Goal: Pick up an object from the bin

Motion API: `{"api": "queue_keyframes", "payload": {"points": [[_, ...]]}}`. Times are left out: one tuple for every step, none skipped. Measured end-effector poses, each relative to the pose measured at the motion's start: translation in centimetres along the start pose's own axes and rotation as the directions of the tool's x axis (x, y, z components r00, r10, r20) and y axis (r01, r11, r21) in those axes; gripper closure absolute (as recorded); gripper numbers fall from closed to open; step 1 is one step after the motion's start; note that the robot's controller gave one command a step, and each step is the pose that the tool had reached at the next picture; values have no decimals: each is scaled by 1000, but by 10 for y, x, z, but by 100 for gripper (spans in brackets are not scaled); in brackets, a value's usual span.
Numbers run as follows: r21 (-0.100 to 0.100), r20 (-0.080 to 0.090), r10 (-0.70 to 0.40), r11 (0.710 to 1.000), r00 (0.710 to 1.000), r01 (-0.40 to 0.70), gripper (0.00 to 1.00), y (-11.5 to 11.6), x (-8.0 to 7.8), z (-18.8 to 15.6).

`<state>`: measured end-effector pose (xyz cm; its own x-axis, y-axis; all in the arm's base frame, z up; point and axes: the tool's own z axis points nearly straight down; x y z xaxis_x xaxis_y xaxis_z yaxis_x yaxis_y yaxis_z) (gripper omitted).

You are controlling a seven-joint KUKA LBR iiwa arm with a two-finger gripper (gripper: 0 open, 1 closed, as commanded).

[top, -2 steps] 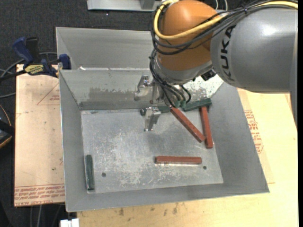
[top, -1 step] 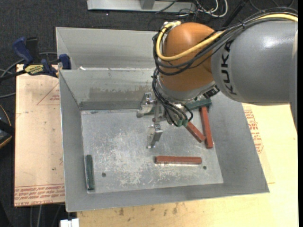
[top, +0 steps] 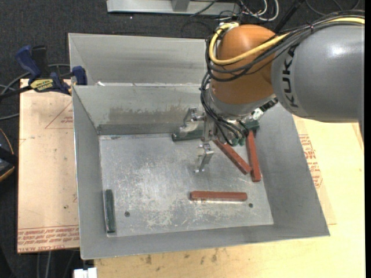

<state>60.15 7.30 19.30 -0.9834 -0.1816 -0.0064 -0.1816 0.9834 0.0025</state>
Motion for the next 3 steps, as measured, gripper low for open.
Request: {"api": "queue_keyframes", "payload": {"points": [[4, -2, -47, 999, 999, 47, 0, -7, 43, 45], [1, -2, -94, 996, 996, 94, 100, -40, 60, 110], [1, -2, -94, 996, 996, 94, 100, -40, 60, 110]]}}
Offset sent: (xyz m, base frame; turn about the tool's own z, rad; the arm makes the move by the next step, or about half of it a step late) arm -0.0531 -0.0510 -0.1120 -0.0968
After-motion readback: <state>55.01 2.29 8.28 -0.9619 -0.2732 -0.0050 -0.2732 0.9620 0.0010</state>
